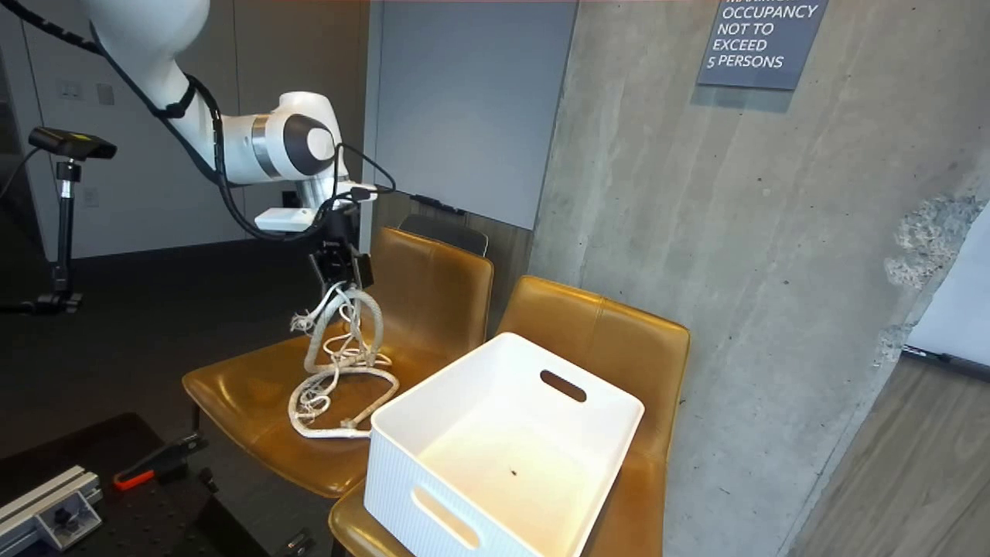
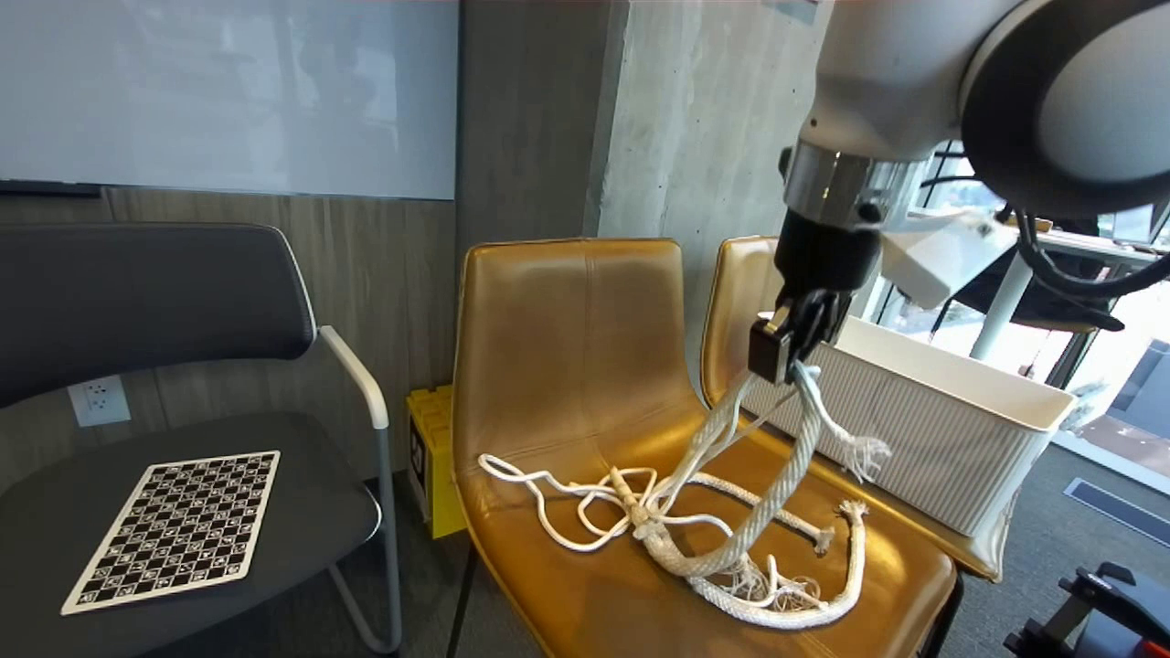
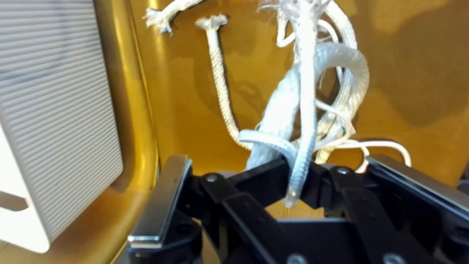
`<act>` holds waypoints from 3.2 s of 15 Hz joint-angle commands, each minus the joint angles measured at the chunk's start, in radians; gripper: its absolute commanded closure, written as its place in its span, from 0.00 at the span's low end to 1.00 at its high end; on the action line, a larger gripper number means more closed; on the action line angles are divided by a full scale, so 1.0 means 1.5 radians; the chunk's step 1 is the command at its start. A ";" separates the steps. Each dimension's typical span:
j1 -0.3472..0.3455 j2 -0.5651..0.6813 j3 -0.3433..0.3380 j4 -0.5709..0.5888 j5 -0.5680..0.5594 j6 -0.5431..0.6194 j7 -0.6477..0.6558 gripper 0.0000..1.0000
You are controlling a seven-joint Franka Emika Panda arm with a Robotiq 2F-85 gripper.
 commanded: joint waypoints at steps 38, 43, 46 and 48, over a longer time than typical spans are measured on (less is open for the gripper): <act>-0.412 0.125 -0.023 0.657 0.142 -0.391 -0.317 1.00; -0.363 0.089 -0.018 0.472 0.127 -0.342 -0.255 1.00; -0.362 0.060 -0.024 0.366 0.124 -0.306 -0.243 1.00; -0.370 0.037 -0.026 0.296 0.132 -0.273 -0.247 1.00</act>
